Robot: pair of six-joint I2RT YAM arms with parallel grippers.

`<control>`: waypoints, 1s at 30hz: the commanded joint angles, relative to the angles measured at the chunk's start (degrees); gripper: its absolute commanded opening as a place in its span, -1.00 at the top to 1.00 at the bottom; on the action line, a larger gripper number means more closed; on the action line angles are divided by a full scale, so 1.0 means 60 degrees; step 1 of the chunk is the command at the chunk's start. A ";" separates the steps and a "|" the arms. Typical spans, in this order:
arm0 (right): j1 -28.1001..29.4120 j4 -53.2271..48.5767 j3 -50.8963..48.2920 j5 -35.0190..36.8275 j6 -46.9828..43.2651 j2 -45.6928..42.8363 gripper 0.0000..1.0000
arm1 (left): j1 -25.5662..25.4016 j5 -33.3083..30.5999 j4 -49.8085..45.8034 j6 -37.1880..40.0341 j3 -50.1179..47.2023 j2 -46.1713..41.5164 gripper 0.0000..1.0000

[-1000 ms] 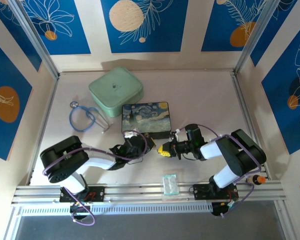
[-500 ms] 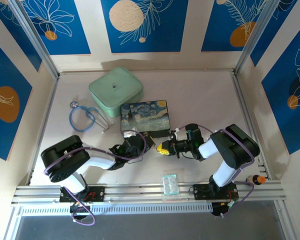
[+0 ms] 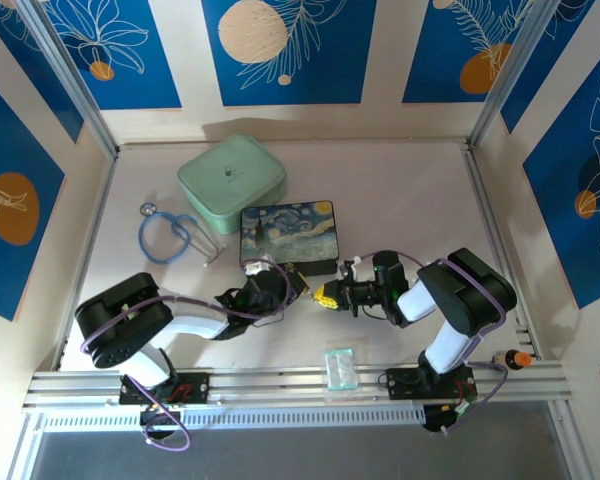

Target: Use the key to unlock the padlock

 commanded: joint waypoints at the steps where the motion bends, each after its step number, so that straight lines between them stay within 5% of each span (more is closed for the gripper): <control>1: 0.0150 0.0867 -0.0051 0.1296 0.0222 0.0110 1.00 | -0.0151 0.0905 0.0707 -0.0283 0.0467 -0.0464 1.00; 30: 0.2482 0.2293 -0.0436 0.5484 0.1241 0.0132 1.00 | -0.0366 0.0473 -0.0917 -0.1170 0.0903 -0.0688 1.00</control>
